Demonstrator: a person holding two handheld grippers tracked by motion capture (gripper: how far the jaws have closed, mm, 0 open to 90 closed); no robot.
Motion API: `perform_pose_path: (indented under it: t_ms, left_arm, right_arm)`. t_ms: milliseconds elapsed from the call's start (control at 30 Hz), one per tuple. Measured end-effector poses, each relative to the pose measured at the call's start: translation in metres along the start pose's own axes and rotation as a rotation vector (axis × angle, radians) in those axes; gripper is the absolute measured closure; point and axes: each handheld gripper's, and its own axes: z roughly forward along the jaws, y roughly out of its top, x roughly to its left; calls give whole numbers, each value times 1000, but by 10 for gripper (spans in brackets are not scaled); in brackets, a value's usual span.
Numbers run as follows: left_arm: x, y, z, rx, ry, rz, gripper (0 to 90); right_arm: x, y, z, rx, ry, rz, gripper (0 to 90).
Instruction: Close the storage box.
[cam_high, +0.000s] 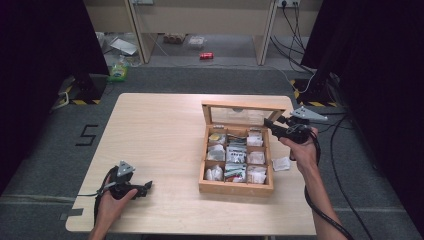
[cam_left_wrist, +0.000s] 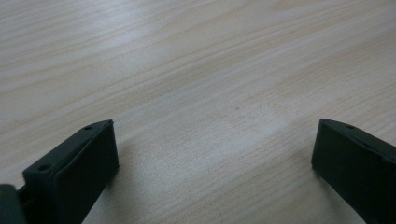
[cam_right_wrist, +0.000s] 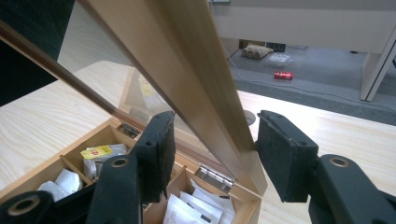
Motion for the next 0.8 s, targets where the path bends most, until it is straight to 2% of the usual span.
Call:
perform_pose_path:
  t_ms: [200, 800]
  left_arm:
    - [0, 0, 0, 0, 0, 0, 0]
    - [0, 0, 0, 1, -1, 0, 0]
  right_arm:
    - [1, -4, -7, -14, 16, 26, 490]
    - [12, -23, -20, 21, 27, 30, 476]
